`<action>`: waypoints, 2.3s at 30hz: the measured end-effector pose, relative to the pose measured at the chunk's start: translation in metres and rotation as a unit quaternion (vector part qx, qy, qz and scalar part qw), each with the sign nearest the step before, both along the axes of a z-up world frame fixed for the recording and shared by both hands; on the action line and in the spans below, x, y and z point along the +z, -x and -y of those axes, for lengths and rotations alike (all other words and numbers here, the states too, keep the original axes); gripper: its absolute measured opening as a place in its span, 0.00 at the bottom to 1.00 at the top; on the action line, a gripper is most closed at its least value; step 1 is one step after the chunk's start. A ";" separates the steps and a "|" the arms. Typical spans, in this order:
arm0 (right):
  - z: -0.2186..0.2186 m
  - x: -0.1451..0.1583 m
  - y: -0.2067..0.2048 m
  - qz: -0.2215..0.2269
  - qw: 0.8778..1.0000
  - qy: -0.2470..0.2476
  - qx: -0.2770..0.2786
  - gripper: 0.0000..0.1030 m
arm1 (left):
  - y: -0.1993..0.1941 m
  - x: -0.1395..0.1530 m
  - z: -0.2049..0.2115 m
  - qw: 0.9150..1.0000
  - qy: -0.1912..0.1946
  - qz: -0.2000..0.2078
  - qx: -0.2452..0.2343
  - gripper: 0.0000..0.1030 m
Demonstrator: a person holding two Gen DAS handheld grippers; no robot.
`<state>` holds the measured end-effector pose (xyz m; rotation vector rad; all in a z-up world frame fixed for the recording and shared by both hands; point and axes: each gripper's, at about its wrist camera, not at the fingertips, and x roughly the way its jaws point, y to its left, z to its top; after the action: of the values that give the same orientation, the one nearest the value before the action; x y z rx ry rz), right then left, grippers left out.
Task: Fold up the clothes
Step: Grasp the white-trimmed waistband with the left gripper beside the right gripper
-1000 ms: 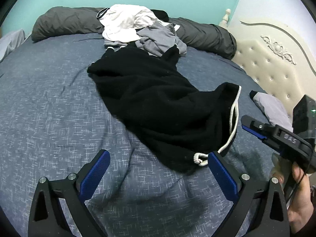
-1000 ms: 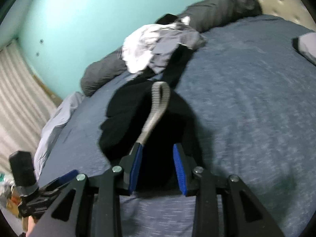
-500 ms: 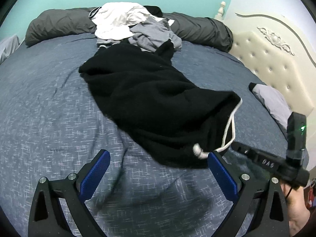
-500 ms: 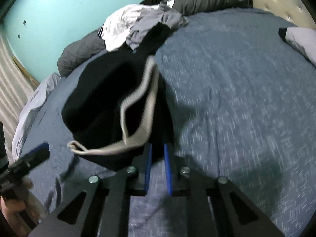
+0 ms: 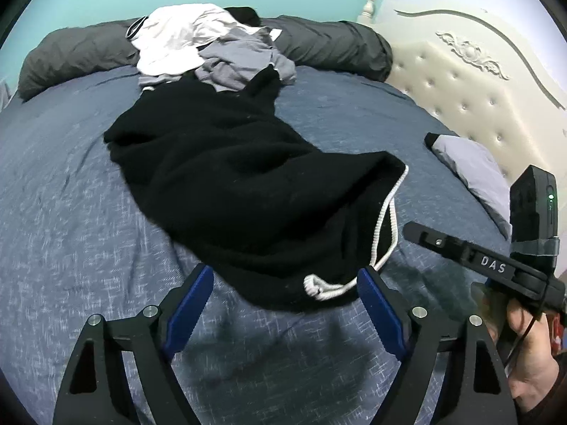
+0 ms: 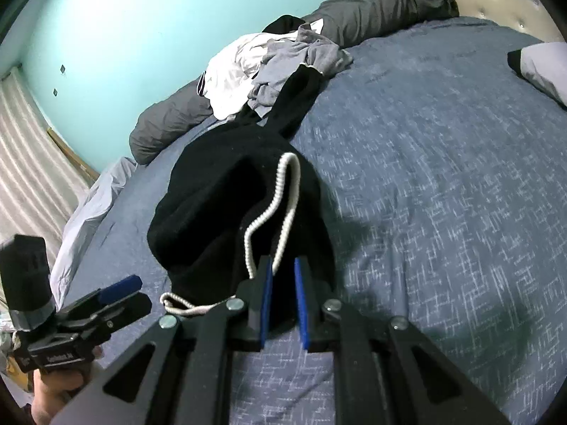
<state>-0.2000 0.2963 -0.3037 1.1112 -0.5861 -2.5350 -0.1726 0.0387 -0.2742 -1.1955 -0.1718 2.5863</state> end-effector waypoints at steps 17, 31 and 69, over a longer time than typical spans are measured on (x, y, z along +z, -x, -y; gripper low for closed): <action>0.000 -0.007 0.008 0.013 1.000 0.010 0.008 0.12 | 0.007 -0.038 -0.006 0.998 0.004 0.061 -0.027 0.26; 0.015 0.002 0.013 -0.004 0.999 0.022 0.028 0.38 | -0.006 -0.020 0.004 0.999 0.002 0.040 -0.025 0.17; 0.009 -0.022 0.012 0.040 0.999 -0.018 0.024 0.03 | 0.036 0.026 -0.032 0.998 0.027 -0.020 -0.056 0.07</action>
<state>-0.2124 0.2874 -0.3254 1.2296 -0.5290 -2.4796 -0.2085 0.0703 -0.2486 -1.1354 -0.0264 2.5300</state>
